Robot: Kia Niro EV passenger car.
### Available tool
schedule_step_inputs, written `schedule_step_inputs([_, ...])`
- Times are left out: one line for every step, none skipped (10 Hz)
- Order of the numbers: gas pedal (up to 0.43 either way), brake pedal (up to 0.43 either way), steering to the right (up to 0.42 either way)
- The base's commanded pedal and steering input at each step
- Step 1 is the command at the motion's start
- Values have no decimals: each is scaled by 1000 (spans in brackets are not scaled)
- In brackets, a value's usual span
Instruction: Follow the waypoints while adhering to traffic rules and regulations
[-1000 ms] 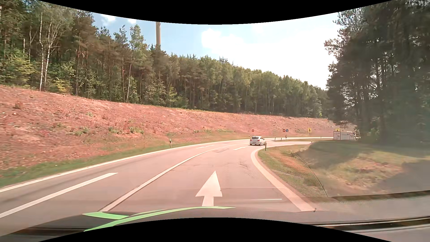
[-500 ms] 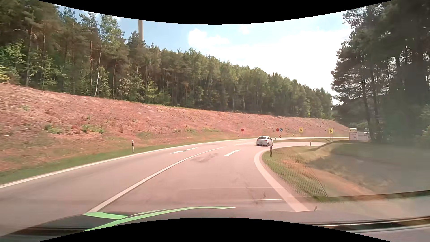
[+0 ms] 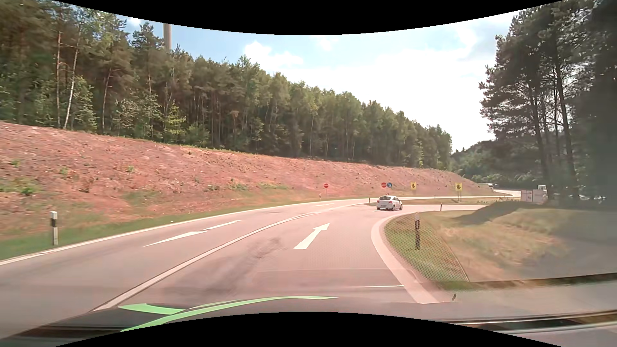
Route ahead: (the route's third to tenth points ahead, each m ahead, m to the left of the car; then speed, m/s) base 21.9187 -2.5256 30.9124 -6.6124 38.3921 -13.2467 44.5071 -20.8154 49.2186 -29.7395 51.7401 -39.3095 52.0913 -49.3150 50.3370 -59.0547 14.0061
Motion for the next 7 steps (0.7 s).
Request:
schedule_step_inputs([0, 0, 78])
schedule_step_inputs([0, 0, 79])
schedule_step_inputs([0, 0, 80])
schedule_step_inputs([0, 0, 82])
schedule_step_inputs([0, 0, 84])
schedule_step_inputs([0, 0, 86])
schedule_step_inputs([0, 0, 89])
